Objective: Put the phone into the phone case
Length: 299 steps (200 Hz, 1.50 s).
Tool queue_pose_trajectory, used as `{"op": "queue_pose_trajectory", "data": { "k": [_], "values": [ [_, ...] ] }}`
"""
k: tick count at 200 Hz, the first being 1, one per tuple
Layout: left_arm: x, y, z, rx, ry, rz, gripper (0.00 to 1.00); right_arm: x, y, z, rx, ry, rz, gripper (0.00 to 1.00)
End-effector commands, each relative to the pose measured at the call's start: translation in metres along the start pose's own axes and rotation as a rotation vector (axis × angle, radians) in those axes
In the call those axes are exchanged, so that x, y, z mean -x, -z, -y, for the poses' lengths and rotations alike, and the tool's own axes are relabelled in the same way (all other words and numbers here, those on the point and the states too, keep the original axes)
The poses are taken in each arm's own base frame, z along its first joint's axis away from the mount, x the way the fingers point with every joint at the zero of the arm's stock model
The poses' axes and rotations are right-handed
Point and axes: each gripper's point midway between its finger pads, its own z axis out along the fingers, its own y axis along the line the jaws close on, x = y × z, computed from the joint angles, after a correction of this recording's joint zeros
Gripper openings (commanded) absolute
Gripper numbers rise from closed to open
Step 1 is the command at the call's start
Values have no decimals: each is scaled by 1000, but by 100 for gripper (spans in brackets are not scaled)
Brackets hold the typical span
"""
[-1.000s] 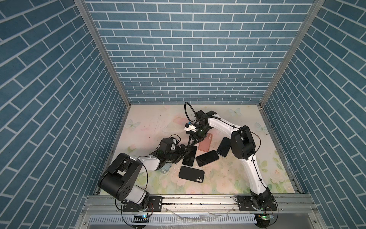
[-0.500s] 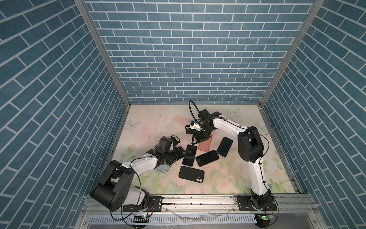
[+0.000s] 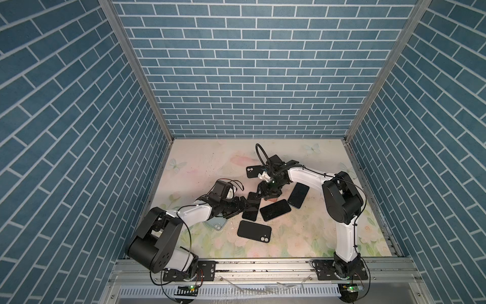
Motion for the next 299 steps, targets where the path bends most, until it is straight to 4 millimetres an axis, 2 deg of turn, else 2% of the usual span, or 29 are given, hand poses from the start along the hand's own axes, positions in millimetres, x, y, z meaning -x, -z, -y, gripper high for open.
{"op": "queue_pose_trajectory", "data": {
  "k": [1, 29, 64, 116, 163, 206, 248, 299],
  "values": [
    [2, -5, 5, -44, -17, -3, 82, 3, -11, -1, 25, -74, 9, 62],
    [2, -9, 7, -77, -8, -1, 78, 5, -19, 0, 43, -105, 13, 62],
    [3, -11, 11, -105, -7, -1, 69, 6, -28, 2, 62, -130, 10, 63],
    [5, -12, 11, -113, -6, 12, 65, 7, -43, 3, 105, -158, -4, 63],
    [8, -12, 6, -106, 6, 46, 63, 7, -47, -3, 169, -156, -9, 64],
    [13, -13, 0, -99, 23, 91, 59, 3, -47, 2, 152, -176, -15, 64],
    [18, -16, 0, -124, 28, 125, 56, 3, -45, -16, 262, -128, -26, 63],
    [20, -26, 0, -183, 50, 138, 49, 1, -31, -41, 377, -49, -32, 62]
  ]
}}
